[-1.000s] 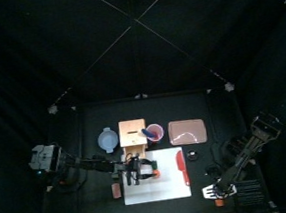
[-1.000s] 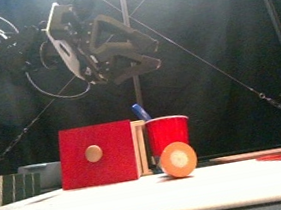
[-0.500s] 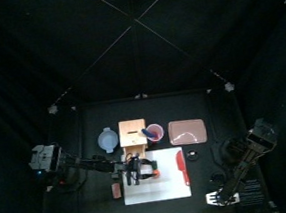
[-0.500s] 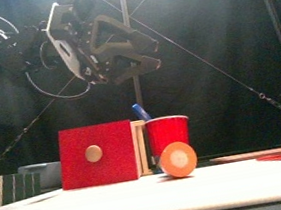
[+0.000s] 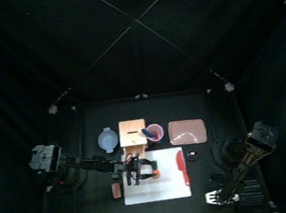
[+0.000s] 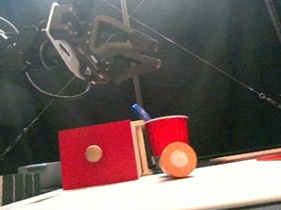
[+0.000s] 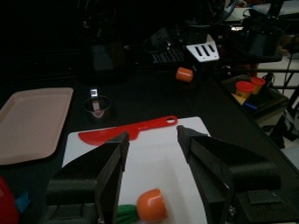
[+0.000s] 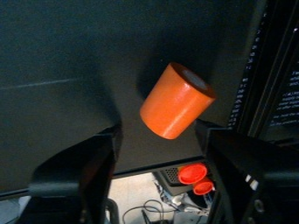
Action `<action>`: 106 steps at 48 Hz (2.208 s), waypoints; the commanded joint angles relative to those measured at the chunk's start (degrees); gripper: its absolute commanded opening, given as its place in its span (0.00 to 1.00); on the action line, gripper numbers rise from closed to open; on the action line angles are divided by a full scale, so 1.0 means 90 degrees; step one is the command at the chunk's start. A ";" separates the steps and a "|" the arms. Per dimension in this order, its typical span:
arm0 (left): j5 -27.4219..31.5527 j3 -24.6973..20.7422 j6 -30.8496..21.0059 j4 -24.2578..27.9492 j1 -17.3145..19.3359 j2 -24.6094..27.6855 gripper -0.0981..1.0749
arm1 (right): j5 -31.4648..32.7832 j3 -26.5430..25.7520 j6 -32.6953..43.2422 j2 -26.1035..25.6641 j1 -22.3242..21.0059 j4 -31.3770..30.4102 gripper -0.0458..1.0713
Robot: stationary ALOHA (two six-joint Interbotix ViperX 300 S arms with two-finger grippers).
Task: Grab carrot bottom
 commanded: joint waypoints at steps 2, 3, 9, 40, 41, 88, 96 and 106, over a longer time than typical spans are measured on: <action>-0.0049 -0.0098 0.0020 0.0010 -0.0010 -0.0039 0.80 | 0.0498 -0.0117 0.0039 -0.0195 -0.0166 0.0195 0.96; -0.0049 -0.0088 0.0020 0.0000 -0.0010 -0.0029 0.80 | 0.0566 -0.0117 0.0039 -0.0195 -0.0215 0.0195 0.96; -0.0049 -0.0078 0.0020 0.0010 -0.0010 0.0029 0.80 | 0.0488 -0.0146 0.0049 -0.0186 -0.0439 0.0078 0.96; -0.0049 -0.0049 0.0029 0.0010 -0.0020 0.0078 0.80 | -0.0049 0.0068 0.3203 0.0322 0.0156 -0.0654 0.95; -0.0049 -0.0049 0.0029 0.0010 -0.0020 0.0078 0.80 | -0.0049 0.0078 0.3203 0.0322 0.0146 -0.0664 0.95; -0.0049 -0.0059 0.0029 0.0010 -0.0068 0.0166 0.80 | 0.0479 -0.0098 0.3184 0.0137 -0.0127 -0.1523 0.95; -0.0049 -0.0059 0.0029 0.0010 -0.0088 0.0166 0.80 | 0.0488 -0.0234 0.3066 0.0137 -0.0176 -0.1846 0.95; -0.0039 -0.0059 0.0020 0.0010 -0.0098 0.0186 0.80 | 0.0273 -0.0322 0.2695 0.0137 -0.0146 -0.2119 0.95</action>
